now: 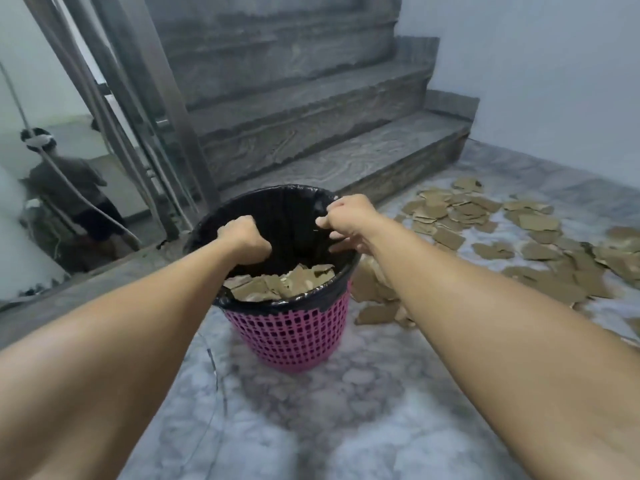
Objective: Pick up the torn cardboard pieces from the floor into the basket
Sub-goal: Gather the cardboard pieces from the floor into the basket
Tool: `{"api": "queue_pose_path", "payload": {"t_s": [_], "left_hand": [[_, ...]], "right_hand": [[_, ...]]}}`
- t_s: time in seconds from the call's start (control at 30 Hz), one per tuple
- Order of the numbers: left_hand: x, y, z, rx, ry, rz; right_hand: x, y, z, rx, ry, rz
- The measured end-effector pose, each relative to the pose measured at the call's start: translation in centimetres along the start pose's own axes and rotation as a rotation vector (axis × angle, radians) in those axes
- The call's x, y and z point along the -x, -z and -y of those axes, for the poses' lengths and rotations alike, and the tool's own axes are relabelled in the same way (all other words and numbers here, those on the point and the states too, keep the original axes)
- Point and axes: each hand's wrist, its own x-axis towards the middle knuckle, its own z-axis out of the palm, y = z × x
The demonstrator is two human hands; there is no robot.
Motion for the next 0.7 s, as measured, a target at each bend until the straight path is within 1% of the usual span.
{"api": "queue_pose_path", "payload": {"t_s": [0.1,0.2,0.23,0.3,0.37,0.47,0.57,0.63,0.7], "left_hand": [[0.9,-1.6,-2.5,0.155,-0.087,-0.079],[2.9,-3.9,-6.9,0.175,-0.267,-0.148],[3.6,-4.9,-8.4,0.147,-0.339,-0.159],[5.4,-7.6,-11.0,0.02,-0.435,-0.12],[7.0,-10.4,-12.5,-0.134,-0.414,-0.089],[8.2,-12.3,-13.1,-0.331,-0.342,-0.175],[9.0,-13.9,-13.0,-0.474,-0.35,-0.21],[10.3,-15.9,-13.2,-0.544,-0.439,-0.21],[11.6,-18.4,-13.8,-0.531,-0.548,-0.157]], "right_hand": [[0.6,3.3,-1.6,-0.122,-0.027,-0.038],[2.4,8.1,-5.7,-0.075,-0.048,-0.146],[3.4,9.8,-7.7,-0.061,-0.083,-0.166],[5.7,13.5,-12.8,-0.014,-0.181,-0.195],[8.4,16.8,-18.4,0.044,-0.315,-0.209],[12.9,19.9,-25.6,0.066,-0.51,-0.252],[17.7,21.0,-30.8,0.06,-0.733,-0.253],[20.4,20.8,-33.6,0.046,-0.839,-0.256],[21.8,19.9,-36.0,0.0,-0.888,-0.26]]}}
